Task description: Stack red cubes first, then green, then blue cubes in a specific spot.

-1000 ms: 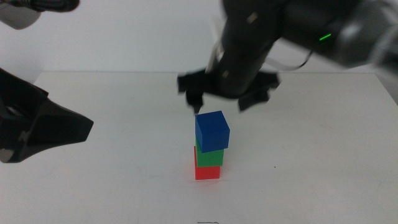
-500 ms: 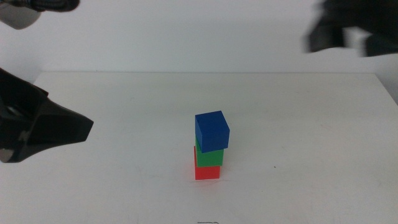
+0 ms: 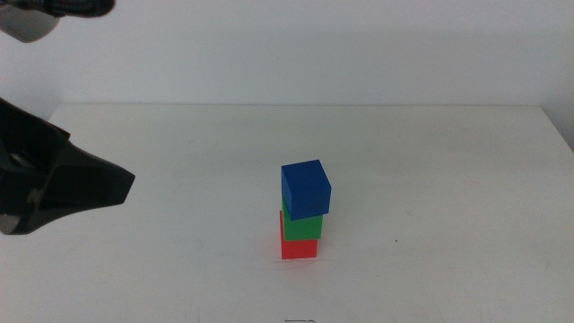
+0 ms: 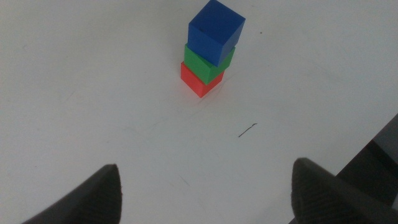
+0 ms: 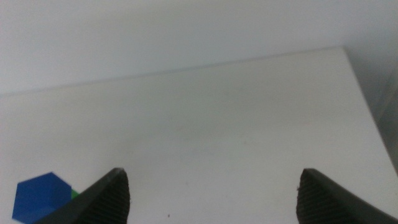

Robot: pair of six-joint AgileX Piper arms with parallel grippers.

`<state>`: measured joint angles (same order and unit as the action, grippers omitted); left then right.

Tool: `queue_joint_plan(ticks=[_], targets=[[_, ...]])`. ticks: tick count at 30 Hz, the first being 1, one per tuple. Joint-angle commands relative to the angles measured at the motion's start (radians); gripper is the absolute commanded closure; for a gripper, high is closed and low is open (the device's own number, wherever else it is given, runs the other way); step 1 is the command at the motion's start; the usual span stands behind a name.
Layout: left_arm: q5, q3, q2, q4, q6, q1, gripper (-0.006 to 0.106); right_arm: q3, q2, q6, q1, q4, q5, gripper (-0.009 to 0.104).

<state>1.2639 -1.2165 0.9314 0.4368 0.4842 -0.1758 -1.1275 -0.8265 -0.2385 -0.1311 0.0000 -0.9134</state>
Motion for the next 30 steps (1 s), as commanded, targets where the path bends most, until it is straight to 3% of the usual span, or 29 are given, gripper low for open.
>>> queue_joint_plan(ticks=[1, 9, 12, 14, 17, 22, 24, 30], targets=[[0.054, -0.026, -0.007, 0.043, -0.007, 0.0, 0.007, 0.004, 0.026, 0.025, 0.027, 0.013, 0.117, 0.024], [0.054, -0.026, -0.007, 0.043, -0.007, 0.0, 0.007, 0.01, 0.031, 0.022, 0.027, 0.01, 0.115, 0.024], [0.022, -0.026, -0.013, -0.025, -0.011, 0.0, 0.007, 0.01, 0.031, 0.022, 0.027, 0.01, 0.115, 0.024], [-0.067, -0.009, -0.049, -0.118, -0.027, 0.0, 0.007, 0.01, 0.031, 0.021, 0.027, 0.01, 0.115, 0.024], [-0.399, 0.094, -0.168, -0.307, -0.156, 0.0, 0.007, 0.01, 0.031, 0.021, 0.027, 0.007, 0.115, 0.024], [-0.736, 0.261, -0.32, -0.466, -0.361, 0.0, 0.007, 0.01, 0.03, 0.021, 0.027, 0.006, 0.115, 0.024], [-0.807, 0.315, -0.363, -0.504, -0.394, 0.0, 0.007, 0.01, 0.03, 0.021, 0.027, 0.006, 0.115, 0.024], [-0.837, 0.393, -0.436, -0.503, -0.406, 0.0, 0.007, 0.01, 0.03, 0.021, 0.027, 0.006, 0.115, 0.024]])
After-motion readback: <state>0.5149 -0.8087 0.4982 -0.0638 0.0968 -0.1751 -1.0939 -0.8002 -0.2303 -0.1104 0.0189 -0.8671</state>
